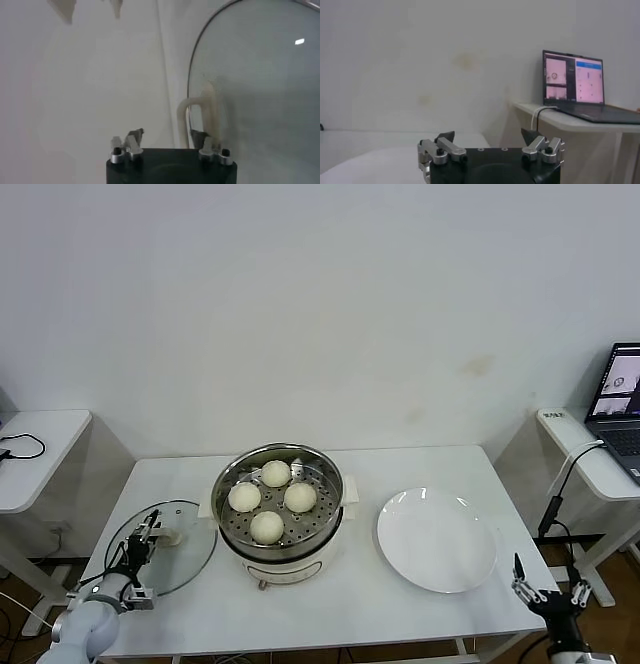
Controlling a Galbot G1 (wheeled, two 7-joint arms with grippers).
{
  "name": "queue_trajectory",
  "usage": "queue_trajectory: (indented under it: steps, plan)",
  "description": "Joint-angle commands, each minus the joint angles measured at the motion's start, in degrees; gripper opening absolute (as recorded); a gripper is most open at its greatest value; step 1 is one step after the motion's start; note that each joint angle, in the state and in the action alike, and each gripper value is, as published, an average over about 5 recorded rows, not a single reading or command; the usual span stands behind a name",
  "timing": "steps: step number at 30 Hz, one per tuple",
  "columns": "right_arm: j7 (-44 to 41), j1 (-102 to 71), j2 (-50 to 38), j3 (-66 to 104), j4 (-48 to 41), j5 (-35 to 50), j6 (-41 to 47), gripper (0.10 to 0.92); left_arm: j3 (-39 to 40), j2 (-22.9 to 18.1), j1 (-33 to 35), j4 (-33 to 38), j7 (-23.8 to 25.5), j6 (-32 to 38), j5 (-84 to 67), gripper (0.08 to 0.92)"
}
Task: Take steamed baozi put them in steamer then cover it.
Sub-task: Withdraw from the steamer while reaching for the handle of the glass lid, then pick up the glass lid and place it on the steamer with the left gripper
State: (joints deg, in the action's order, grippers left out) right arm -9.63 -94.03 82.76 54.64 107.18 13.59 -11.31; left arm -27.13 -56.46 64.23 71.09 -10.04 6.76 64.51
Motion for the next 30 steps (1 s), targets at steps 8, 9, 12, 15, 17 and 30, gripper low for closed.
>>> queue_trajectory:
  steps: [8, 9, 12, 15, 17, 30]
  plan:
    - [-0.1, 0.6, 0.0, -0.8, -0.9, -0.6, 0.1, 0.823, -0.6, -1.1, 0.2, -1.6, -2.3, 0.3, -2.3, 0.192]
    - [-0.1, 0.6, 0.0, -0.9, -1.0, -0.7, 0.1, 0.823, -1.1, -1.2, 0.5, -1.2, -2.9, 0.3, -2.4, 0.177]
    - [-0.2, 0.7, 0.0, -1.4, -0.9, -1.1, 0.2, 0.823, -2.8, -1.3, 2.0, 1.2, -4.3, -0.1, -2.5, 0.157]
    - [-0.4, 0.6, -0.2, -1.9, -0.7, -1.6, 0.2, 0.823, -5.0, -1.3, 4.2, 5.2, -4.7, -1.3, -2.5, 0.153]
    - [-0.5, 0.5, -0.4, -2.2, -0.5, -1.9, 0.1, 0.823, -6.8, -1.3, 6.1, 8.6, -4.2, -2.6, -2.5, 0.149]
    - [-0.7, 0.2, -1.8, -5.2, 0.7, -3.0, -0.3, 0.823, -20.6, -1.4, 20.4, 30.4, 5.1, -8.6, -3.5, 0.146]
